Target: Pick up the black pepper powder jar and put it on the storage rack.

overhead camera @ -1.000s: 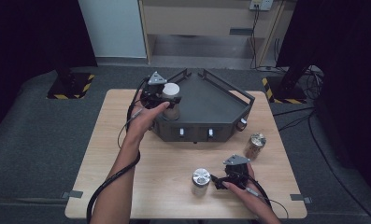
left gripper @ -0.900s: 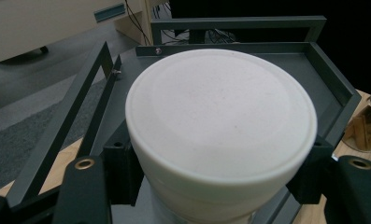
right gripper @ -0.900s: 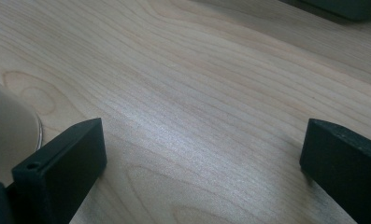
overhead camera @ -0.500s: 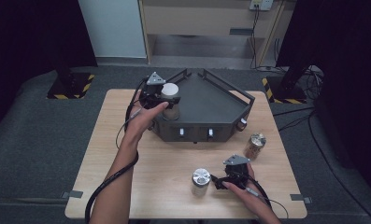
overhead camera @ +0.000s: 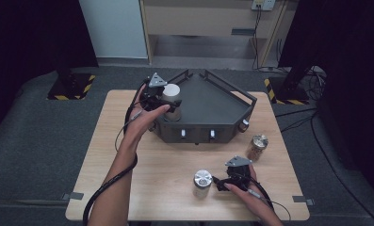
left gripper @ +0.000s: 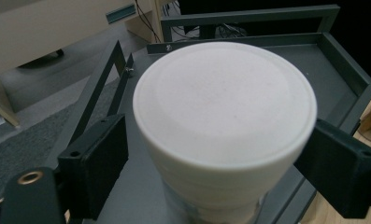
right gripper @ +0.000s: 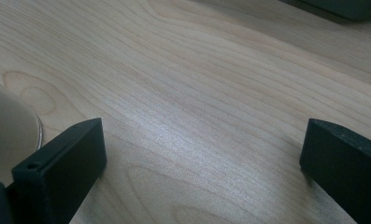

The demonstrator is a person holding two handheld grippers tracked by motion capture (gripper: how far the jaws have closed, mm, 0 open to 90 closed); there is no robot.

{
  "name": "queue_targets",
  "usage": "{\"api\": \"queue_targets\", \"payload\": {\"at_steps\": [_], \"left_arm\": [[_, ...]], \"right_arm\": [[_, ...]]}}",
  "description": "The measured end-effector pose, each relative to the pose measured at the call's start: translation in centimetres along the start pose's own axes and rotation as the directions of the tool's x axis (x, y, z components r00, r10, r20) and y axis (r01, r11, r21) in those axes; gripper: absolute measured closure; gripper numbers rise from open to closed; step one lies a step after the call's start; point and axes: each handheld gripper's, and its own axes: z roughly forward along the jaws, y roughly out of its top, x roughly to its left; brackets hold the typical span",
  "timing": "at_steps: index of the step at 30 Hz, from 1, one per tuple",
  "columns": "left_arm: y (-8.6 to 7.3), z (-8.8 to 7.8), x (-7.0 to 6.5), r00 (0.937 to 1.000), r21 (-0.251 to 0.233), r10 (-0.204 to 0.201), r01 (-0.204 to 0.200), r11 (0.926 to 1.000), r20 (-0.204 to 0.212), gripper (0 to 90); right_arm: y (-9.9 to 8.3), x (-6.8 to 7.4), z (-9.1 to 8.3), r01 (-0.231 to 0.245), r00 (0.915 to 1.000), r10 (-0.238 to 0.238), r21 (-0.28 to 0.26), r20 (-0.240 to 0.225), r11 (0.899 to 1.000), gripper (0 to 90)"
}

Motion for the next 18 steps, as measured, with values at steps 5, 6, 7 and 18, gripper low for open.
{"api": "queue_targets", "payload": {"at_steps": [5, 6, 7, 18], "left_arm": [[-0.1, -0.6, -0.4, 1.0, 0.003, -0.002, 0.002, 1.0, -0.008, 6.4], [-0.1, -0.8, -0.5, 0.9999, 0.003, -0.003, 0.003, 1.0, -0.011, 5.7], [-0.2, -1.0, -0.5, 0.9999, 0.002, -0.004, 0.004, 1.0, -0.014, 5.6], [-1.4, -3.2, -0.8, 0.9992, -0.021, -0.023, 0.023, 0.9995, -0.032, 5.1]], "right_arm": [[0.0, 0.0, 0.0, 0.001, 1.0, -0.001, 0.0, 0.0, 1.0, 0.6], [0.0, 0.0, 0.0, 0.0, 1.0, 0.0, 0.0, 0.0, 1.0, 0.6], [0.0, 0.0, 0.0, 0.0, 1.0, 0.0, 0.0, 0.0, 1.0, 0.6], [0.0, 0.0, 0.0, 0.001, 1.0, -0.001, 0.0, 0.0, 1.0, 0.6]]}}
